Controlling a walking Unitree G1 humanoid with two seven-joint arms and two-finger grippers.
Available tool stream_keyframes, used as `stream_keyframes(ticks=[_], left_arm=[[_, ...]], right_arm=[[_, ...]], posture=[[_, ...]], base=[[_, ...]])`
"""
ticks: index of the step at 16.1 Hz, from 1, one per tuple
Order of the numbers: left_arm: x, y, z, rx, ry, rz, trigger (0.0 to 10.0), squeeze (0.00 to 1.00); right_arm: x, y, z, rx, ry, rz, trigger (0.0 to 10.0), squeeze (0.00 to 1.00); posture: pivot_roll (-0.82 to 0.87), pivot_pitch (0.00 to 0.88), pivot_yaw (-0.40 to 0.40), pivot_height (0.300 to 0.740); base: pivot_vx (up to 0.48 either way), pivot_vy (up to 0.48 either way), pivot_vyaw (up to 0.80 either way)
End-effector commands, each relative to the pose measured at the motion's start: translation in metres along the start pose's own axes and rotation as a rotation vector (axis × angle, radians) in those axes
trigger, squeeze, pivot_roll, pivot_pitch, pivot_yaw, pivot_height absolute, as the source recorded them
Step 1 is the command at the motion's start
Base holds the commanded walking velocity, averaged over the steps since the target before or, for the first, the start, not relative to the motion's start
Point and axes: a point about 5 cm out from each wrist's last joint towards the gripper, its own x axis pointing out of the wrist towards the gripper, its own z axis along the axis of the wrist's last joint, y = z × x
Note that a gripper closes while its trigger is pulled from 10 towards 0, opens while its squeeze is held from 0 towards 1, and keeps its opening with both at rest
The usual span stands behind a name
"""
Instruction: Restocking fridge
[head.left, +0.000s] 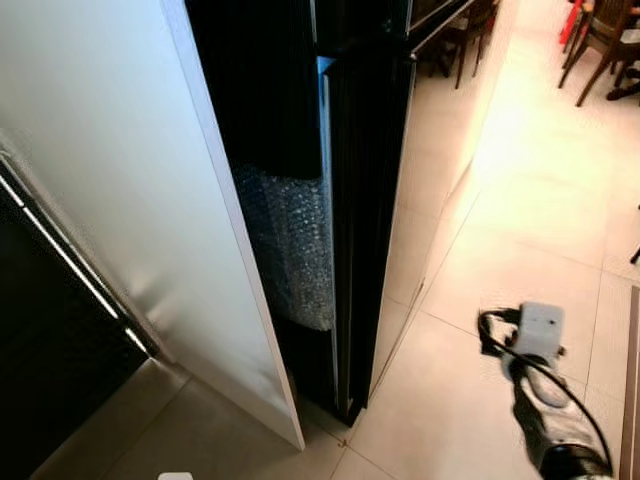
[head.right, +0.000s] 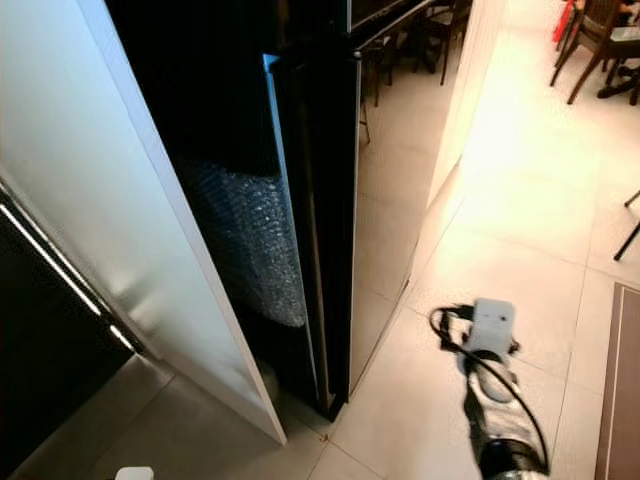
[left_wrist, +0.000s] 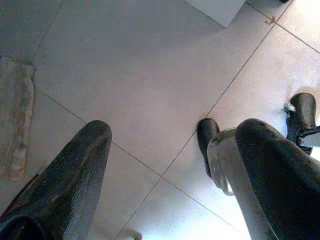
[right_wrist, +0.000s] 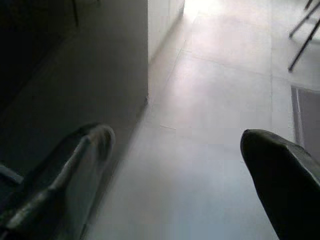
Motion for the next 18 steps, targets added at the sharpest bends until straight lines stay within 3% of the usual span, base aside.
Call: stream_keyframes(ticks=[1,3,4,6,7,9,10,12,14,18], left_arm=[[0.0,0.001,-0.003,0.027,0.018,-0.002,10.0,0.0],[-0.001,0.001,-0.003,0.017,0.014,0.004,10.0,0.0],[-0.001,0.002,-0.003,0.016,0.015,0.005,10.0,0.0],[-0.001,0.002,-0.005,0.005,0.018,0.008,10.0,0.0],[-0.001,0.002,-0.005,-0.001,0.017,0.01,10.0,0.0],[-0.001,0.003,-0.006,0.023,0.025,0.001,10.0,0.0],[-0.001,0.002,-0.007,0.023,0.028,-0.002,10.0,0.0],[-0.002,0.002,-0.008,0.019,0.029,-0.003,10.0,0.0],[-0.002,0.003,-0.01,0.033,0.035,-0.007,10.0,0.0],[-0.003,0.004,-0.012,0.059,0.038,-0.013,10.0,0.0]], right_arm=[[-0.006,-0.005,-0.026,-0.052,0.119,0.006,10.0,0.0],[-0.022,-0.003,-0.068,-0.191,0.29,0.124,10.0,0.0],[-0.033,-0.002,-0.09,-0.102,0.375,0.131,10.0,0.0],[-0.057,-0.003,-0.126,-0.08,0.516,0.154,10.0,0.0],[-0.061,-0.006,-0.132,-0.043,0.534,0.137,10.0,0.0],[-0.08,-0.016,-0.155,-0.261,0.623,0.135,10.0,0.0],[-0.09,-0.007,-0.167,-0.284,0.67,0.198,10.0,0.0],[-0.097,0.005,-0.174,-0.204,0.682,0.228,10.0,0.0],[-0.107,0.013,-0.184,-0.211,0.715,0.234,10.0,0.0],[-0.114,-0.002,-0.19,-0.194,0.741,0.197,10.0,0.0]], posture=[[-0.12,0.0,0.041,0.74],[-0.11,0.0,0.033,0.74],[-0.1,0.0,0.033,0.74],[-0.07,0.0,0.035,0.74],[-0.08,0.0,0.042,0.74],[-0.11,0.0,0.048,0.74],[-0.09,0.0,0.044,0.74],[-0.08,0.0,0.042,0.74],[-0.09,0.0,0.058,0.74],[-0.09,0.0,0.06,0.74]], base=[[0.0,0.0,0.0],[0.0,0.0,0.0],[0.0,0.0,0.0],[0.0,0.0,0.0],[0.0,0.0,0.0],[0.0,0.0,0.0],[0.0,0.0,0.0],[0.0,0.0,0.0],[0.0,0.0,0.0],[0.0,-0.083,0.0]])
